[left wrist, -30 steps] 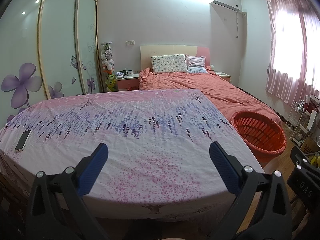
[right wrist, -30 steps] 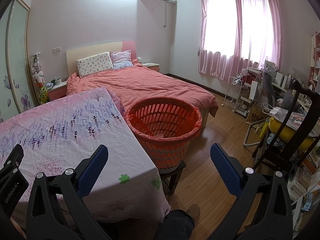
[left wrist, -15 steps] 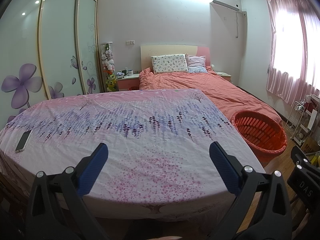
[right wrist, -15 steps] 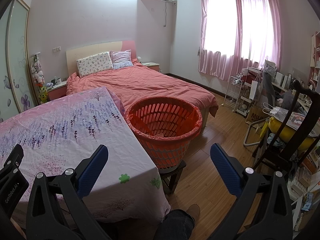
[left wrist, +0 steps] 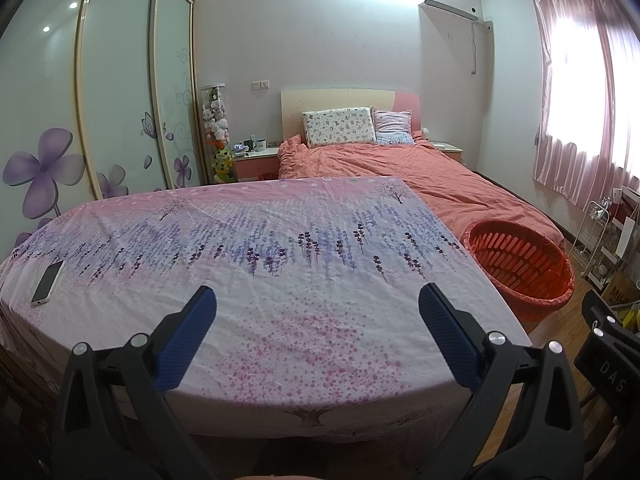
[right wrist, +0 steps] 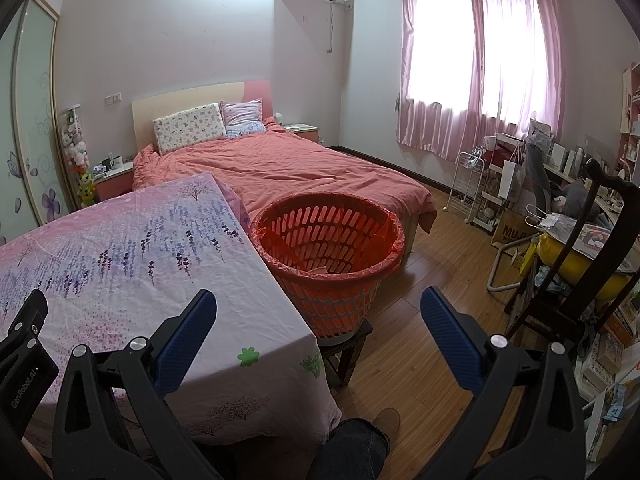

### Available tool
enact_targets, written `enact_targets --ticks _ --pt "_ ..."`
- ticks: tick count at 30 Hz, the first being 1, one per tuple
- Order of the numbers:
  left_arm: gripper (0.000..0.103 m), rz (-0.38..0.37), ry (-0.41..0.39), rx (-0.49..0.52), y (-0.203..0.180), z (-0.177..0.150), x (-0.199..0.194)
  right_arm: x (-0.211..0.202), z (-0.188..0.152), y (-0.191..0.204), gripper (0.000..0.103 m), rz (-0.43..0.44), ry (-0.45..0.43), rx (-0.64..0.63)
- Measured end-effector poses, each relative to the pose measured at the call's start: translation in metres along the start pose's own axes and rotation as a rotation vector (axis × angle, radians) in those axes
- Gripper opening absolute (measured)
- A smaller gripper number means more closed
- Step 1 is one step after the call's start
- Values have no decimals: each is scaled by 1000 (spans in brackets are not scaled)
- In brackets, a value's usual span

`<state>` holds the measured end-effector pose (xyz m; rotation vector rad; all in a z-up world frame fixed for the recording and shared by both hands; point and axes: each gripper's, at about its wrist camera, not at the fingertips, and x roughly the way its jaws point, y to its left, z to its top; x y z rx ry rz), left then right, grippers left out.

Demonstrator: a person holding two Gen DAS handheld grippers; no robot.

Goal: Collect trash

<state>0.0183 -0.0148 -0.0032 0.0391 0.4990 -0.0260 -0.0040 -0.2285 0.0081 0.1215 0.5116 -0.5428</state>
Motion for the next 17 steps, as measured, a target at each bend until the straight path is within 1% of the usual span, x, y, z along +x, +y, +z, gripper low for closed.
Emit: enact_targets --ticks 17 --pt "99 1 -2 0 2 0 0 0 -2 1 101 0 2 0"
